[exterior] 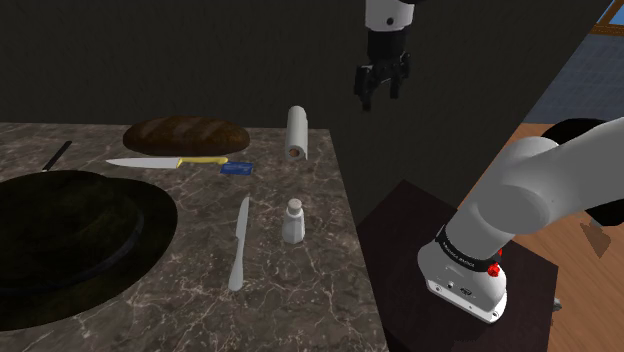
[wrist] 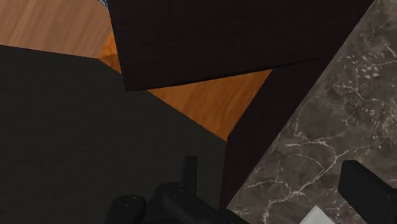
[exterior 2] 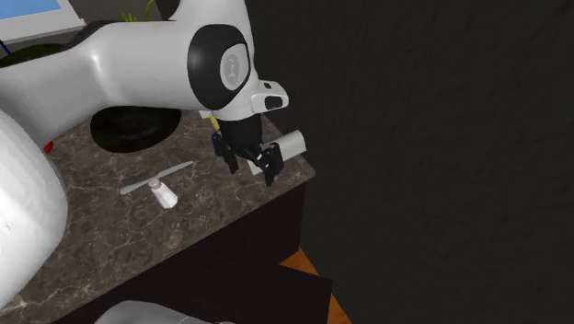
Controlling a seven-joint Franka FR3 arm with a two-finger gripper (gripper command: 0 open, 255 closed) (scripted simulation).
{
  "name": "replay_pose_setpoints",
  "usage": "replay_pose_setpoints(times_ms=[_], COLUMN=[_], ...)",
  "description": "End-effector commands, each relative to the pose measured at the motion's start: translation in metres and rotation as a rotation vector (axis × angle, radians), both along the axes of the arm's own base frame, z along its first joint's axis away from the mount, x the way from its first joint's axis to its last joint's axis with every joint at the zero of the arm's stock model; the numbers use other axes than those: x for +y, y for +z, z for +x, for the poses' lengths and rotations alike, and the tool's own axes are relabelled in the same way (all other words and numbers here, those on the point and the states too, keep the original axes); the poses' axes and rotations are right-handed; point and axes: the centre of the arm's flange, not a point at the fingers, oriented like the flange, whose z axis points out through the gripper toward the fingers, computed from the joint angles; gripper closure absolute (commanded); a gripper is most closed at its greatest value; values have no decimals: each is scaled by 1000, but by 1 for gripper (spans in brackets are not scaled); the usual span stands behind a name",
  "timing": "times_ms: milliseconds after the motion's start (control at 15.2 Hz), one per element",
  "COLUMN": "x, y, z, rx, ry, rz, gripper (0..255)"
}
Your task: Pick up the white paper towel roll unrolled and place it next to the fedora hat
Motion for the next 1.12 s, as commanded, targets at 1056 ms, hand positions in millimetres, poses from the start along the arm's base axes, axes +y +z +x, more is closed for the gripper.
replay_pose_setpoints(times_ms=[1056], x=[61], y=[-122], z=[191], rx=[-100], ry=[-328], rz=[-147], gripper=[0])
